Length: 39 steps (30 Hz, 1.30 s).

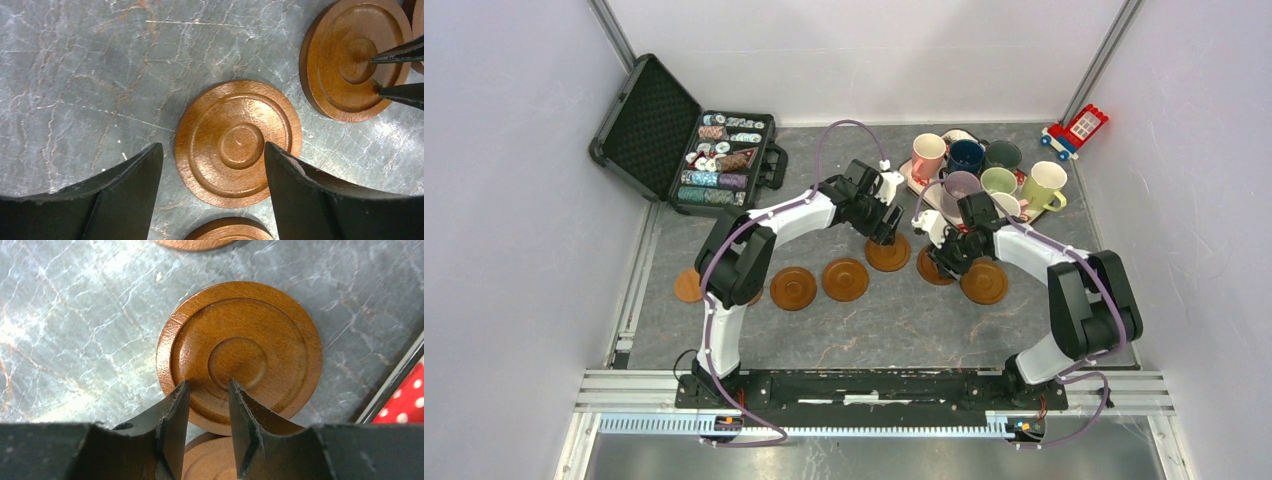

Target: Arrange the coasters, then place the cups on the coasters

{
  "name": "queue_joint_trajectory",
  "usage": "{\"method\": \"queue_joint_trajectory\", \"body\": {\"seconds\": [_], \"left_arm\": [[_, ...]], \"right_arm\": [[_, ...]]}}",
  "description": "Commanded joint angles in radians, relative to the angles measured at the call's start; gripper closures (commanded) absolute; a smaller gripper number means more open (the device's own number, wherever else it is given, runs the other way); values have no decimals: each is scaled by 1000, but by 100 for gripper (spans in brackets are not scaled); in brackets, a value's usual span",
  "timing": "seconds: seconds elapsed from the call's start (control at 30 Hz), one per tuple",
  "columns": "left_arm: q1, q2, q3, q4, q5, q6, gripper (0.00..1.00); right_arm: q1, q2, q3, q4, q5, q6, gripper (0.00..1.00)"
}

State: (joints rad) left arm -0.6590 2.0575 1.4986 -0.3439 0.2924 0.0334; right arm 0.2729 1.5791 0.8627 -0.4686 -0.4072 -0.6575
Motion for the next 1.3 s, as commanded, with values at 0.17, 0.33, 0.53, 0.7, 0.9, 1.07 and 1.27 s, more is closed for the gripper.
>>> {"method": "queue_joint_trajectory", "body": {"seconds": [0.17,0.33,0.53,0.7,0.9,1.07,1.27], "left_arm": [[-50,23,-34,42,31,-38,26],[-78,18,-64,42,45,-35,34],[-131,-11,-114,45,50,-35,43],[-172,-28,-150,45,57,-35,47],[-223,-46,-179,48,69,-44,50],[-264,-65,-211,55,113,-43,52],[-289,-84,-249,75,121,-73,53]], "right_arm": [[-14,-124,-150,-124,62,-83,61],[-44,-154,-167,-155,76,-105,62],[-81,-166,-170,-177,74,-136,62],[-96,-185,-183,-195,74,-150,62],[-108,-186,-173,-194,70,-137,62],[-118,-176,-156,-199,56,-138,62],[-120,-178,-158,-211,35,-148,62]]}}
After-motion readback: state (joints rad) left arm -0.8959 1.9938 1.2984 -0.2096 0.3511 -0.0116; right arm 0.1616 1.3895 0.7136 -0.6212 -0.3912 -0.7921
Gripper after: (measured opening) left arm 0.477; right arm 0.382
